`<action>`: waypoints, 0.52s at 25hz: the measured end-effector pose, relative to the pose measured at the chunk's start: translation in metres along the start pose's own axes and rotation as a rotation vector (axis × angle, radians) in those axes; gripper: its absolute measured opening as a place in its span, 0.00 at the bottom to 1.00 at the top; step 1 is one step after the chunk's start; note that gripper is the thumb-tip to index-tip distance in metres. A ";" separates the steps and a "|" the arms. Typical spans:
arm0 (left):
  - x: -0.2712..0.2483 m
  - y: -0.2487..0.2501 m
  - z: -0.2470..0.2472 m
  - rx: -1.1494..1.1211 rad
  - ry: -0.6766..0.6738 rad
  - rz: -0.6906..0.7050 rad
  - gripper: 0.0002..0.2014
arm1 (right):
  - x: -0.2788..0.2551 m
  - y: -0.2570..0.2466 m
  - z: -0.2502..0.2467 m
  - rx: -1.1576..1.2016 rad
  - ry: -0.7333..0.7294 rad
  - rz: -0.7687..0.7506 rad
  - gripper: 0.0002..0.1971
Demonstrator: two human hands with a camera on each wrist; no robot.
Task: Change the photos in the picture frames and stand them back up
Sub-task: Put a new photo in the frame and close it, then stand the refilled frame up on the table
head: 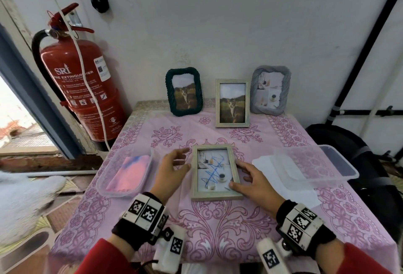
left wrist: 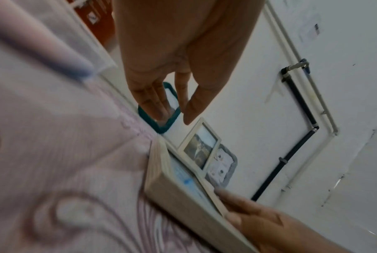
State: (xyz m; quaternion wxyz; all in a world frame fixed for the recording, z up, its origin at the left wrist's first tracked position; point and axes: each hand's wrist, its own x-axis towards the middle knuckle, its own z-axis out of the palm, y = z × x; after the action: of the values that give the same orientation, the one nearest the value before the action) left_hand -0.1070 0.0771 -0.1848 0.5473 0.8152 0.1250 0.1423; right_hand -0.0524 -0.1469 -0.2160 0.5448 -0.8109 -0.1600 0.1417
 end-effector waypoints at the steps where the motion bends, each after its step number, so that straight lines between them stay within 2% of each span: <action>1: 0.001 0.003 -0.011 0.022 0.039 0.035 0.19 | -0.001 0.001 0.001 0.001 -0.002 -0.005 0.34; 4: 0.009 0.001 -0.056 0.224 0.222 0.082 0.17 | -0.002 0.002 0.001 -0.018 -0.001 -0.021 0.34; 5: 0.013 -0.003 -0.074 0.326 0.240 0.079 0.17 | -0.002 0.002 0.001 -0.020 -0.002 -0.021 0.34; 6: 0.018 -0.008 -0.091 0.426 0.205 0.056 0.15 | -0.002 0.003 0.001 -0.021 -0.003 -0.020 0.34; 8: 0.023 -0.019 -0.116 0.591 0.015 -0.067 0.16 | -0.002 0.004 0.001 -0.026 -0.003 -0.022 0.34; 10: 0.022 -0.029 -0.129 0.707 -0.185 -0.204 0.22 | -0.001 0.006 0.002 -0.029 -0.004 -0.029 0.34; 11: 0.021 -0.034 -0.131 0.769 -0.242 -0.222 0.25 | -0.001 0.007 0.002 -0.032 -0.003 -0.036 0.34; 13: 0.020 -0.041 -0.129 0.871 -0.253 -0.176 0.27 | -0.001 0.008 0.002 -0.041 0.003 -0.050 0.33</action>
State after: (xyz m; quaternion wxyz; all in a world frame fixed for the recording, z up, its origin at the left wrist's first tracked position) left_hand -0.1382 0.2099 -0.1747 0.1747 0.9665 0.1742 -0.0709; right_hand -0.0534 -0.1480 -0.2242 0.5315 -0.8180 -0.1822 0.1234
